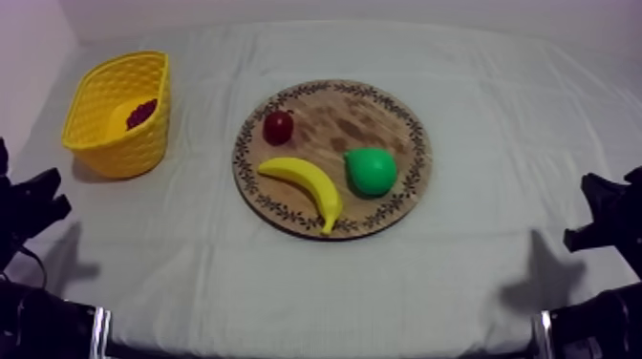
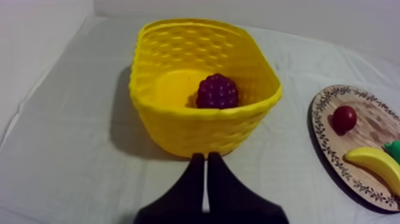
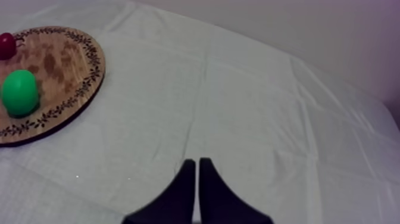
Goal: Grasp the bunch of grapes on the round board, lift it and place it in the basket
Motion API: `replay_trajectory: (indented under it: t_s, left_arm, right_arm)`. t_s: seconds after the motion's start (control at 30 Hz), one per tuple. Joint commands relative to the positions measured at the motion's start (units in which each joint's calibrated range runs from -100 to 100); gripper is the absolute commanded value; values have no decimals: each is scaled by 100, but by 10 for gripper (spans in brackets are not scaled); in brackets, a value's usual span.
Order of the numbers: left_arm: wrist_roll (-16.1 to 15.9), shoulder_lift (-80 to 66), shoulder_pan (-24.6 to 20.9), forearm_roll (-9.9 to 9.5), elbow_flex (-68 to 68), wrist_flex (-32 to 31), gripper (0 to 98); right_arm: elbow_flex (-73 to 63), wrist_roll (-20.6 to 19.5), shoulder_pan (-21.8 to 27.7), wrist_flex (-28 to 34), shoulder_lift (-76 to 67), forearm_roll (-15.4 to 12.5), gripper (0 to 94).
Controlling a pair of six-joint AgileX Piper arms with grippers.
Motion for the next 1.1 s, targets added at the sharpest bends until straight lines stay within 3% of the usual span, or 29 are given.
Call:
replay_trajectory:
  t_s: [0.0,0.37,0.9,1.07]
  left_arm:
    - [-26,-214,-9,-14,77,42,0]
    - [-121,-729,-27,27,168,219,0]
    - [-161,-776,111,-129,195,191,0]
    - [-404,-779,163,-133,174,264,0]
  right_arm:
    - [4,1,-2,-7,-1,0,2]
    - [4,2,-2,-7,-1,0,2]
    - [4,0,-2,-7,-1,0,2]
    - [4,1,-2,-7,-1,0,2]
